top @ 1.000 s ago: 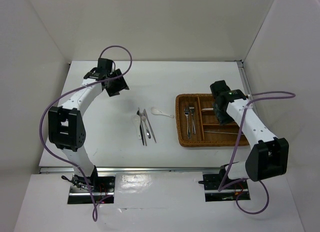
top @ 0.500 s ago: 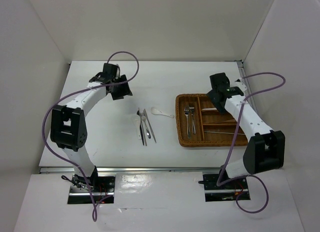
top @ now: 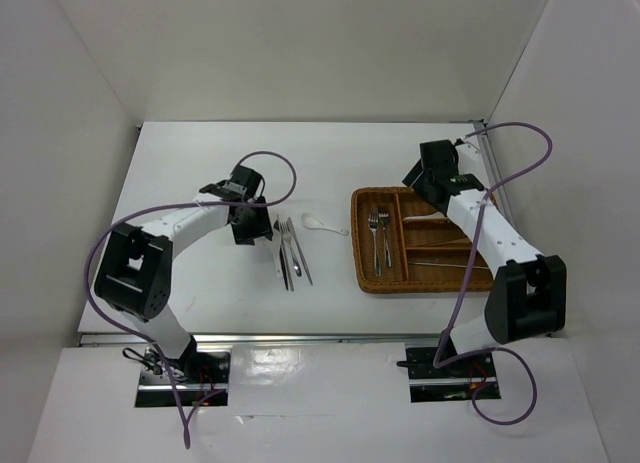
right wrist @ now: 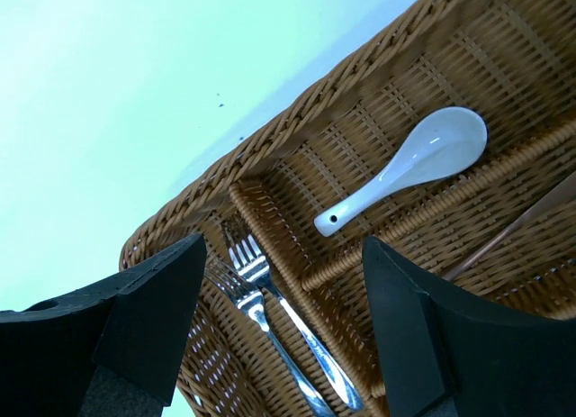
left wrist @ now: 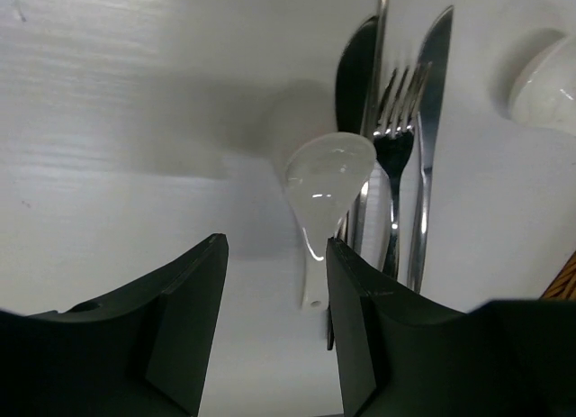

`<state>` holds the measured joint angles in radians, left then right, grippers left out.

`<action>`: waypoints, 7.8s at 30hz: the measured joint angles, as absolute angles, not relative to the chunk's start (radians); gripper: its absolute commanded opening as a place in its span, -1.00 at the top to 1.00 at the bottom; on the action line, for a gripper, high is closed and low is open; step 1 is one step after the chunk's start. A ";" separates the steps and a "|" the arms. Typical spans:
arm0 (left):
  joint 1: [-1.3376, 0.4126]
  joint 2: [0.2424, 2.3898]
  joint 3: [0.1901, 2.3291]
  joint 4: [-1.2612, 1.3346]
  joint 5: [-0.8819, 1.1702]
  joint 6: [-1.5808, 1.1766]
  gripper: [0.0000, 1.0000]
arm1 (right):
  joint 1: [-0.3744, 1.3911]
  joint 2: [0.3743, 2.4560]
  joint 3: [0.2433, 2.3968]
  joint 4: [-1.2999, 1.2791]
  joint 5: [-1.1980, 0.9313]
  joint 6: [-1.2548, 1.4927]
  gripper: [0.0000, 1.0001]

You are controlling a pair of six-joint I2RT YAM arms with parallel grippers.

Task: Sort the eating utensils into containers

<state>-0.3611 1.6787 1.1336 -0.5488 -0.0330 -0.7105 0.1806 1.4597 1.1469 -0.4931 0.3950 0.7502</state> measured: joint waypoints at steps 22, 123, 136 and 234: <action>-0.342 1.717 1.038 -0.384 0.005 -0.715 -0.04 | 0.172 1.387 1.125 -0.405 0.274 0.634 -0.56; -0.293 1.740 1.427 -0.318 0.152 -0.631 -0.50 | 0.038 1.489 1.141 -0.420 0.158 0.924 1.00; -0.297 1.740 1.398 -0.326 0.120 -0.632 -0.52 | 0.021 1.615 1.170 -0.603 0.293 1.216 1.00; -0.572 1.945 1.336 -0.635 -0.213 -0.668 0.33 | 0.021 1.296 0.989 -0.406 0.124 0.768 -0.55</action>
